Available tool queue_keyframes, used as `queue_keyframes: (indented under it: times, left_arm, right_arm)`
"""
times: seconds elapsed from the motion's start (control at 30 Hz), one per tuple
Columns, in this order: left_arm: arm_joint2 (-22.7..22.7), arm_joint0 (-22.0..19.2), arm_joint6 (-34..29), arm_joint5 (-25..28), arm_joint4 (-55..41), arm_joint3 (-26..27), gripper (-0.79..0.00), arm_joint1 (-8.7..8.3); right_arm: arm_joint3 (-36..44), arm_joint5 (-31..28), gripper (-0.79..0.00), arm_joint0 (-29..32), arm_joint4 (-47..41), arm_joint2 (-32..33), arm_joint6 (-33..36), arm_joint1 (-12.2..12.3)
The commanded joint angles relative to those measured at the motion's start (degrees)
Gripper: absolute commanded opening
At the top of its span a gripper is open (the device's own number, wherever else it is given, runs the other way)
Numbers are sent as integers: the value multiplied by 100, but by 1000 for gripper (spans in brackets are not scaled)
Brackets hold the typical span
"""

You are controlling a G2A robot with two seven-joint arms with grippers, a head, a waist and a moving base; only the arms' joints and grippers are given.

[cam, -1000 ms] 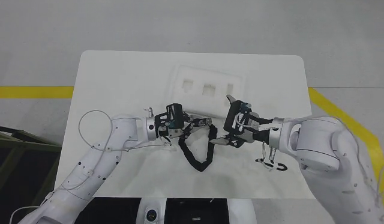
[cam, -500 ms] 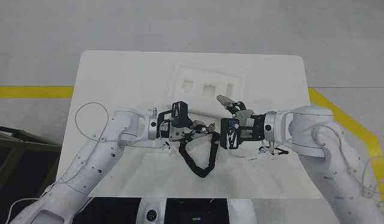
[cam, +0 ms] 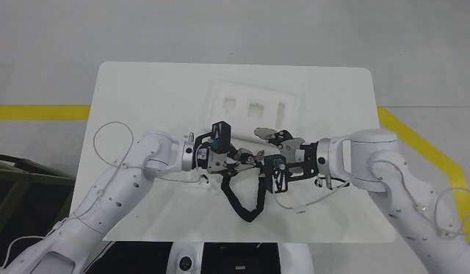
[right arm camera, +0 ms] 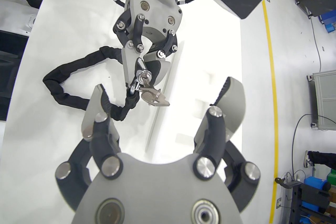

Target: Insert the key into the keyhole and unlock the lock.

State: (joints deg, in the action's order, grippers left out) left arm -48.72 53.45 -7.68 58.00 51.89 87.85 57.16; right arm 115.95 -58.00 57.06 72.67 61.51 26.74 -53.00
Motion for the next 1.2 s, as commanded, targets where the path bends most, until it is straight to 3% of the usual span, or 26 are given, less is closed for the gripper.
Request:
queue_keyframes:
  times: [0.0, 0.1, 0.3, 0.53, 0.8, 0.87, 0.93, 1.17]
  left_arm:
    - [20, -5, 7, 0, -45, -10, -785, -25]
    - [59, -13, 16, 0, -118, -13, -785, -63]
    - [148, -30, 28, 0, -167, 10, -785, -129]
    - [229, -69, 58, 0, -205, 2, -785, -185]
    - [345, -163, 77, 0, -279, -36, -785, -216]
    - [375, -190, 81, 0, -300, -40, -785, -219]
    - [399, -215, 88, 0, -314, -50, -785, -223]
    - [433, -280, 158, 0, -289, -46, -785, -230]
  right_arm:
    - [36, 0, -326, 3, 84, 6, -114, 58]
    - [95, 0, -409, 10, 233, -8, -266, 141]
    - [91, 0, -431, -27, 436, -79, -515, 257]
    - [150, 0, -523, -130, 647, -248, -747, 336]
    - [131, 0, -573, -301, 772, -474, -881, 393]
    - [98, 0, -631, -344, 778, -520, -911, 401]
    - [74, 0, -785, -385, 781, -559, -932, 408]
    - [-3, 0, -785, -472, 633, -623, -1038, 432]
